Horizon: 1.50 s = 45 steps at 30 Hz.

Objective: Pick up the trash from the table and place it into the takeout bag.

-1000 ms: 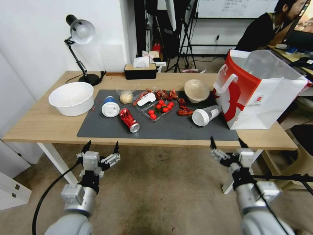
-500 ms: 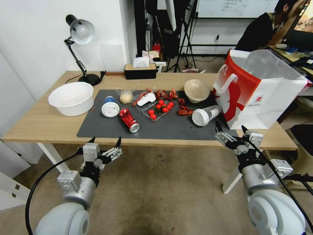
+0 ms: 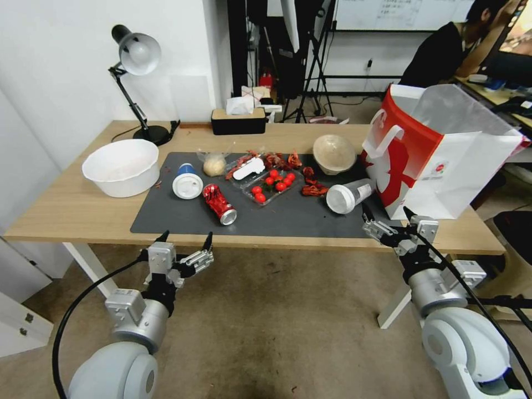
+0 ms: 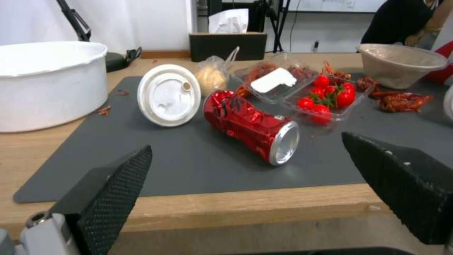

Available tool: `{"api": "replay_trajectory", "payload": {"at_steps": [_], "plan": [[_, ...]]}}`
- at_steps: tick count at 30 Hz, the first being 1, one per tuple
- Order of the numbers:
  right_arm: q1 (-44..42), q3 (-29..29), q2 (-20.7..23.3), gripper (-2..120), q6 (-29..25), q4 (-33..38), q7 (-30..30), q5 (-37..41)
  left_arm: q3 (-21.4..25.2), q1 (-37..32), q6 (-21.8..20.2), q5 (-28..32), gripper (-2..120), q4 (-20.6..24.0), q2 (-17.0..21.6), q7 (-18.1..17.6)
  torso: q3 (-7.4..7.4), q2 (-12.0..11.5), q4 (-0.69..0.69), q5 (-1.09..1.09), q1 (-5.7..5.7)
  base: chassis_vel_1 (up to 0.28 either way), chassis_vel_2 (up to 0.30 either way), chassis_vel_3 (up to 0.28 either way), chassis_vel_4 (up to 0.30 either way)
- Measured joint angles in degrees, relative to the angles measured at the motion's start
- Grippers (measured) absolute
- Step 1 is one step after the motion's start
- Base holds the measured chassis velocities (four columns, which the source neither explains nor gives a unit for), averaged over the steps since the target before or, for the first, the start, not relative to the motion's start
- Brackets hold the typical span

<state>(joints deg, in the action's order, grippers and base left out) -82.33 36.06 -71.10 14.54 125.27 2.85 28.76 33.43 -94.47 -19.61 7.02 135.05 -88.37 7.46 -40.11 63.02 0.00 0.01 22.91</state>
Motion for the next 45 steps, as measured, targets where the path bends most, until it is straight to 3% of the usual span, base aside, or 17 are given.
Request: {"api": "replay_trajectory", "payload": {"at_steps": [19, 34, 45], "plan": [[5.0, -2.5, 3.4, 100, -0.3, -5.2, -2.0, 5.1, 0.5, -0.3, 0.5, -0.5, 100, 0.0, -0.4, 0.0, 0.00, 0.0, 0.00, -0.01, 0.00, 0.000, 0.000, 0.000, 0.000], [11.7, -9.7, 6.3, 100, 0.2, -13.2, -0.5, 7.0, 1.0, -0.4, 1.8, -1.1, 100, -0.2, -1.1, -0.1, 0.00, 0.0, 0.00, -0.01, 0.01, 0.000, 0.000, 0.000, 0.000], [13.8, -12.7, 4.7, 84, 0.7, -14.7, 2.7, 3.4, 1.2, 0.0, 3.9, -1.2, 100, -1.8, -0.9, -0.2, 0.00, 0.0, 0.00, -0.01, 0.00, 0.000, 0.000, 0.000, 0.000]]}}
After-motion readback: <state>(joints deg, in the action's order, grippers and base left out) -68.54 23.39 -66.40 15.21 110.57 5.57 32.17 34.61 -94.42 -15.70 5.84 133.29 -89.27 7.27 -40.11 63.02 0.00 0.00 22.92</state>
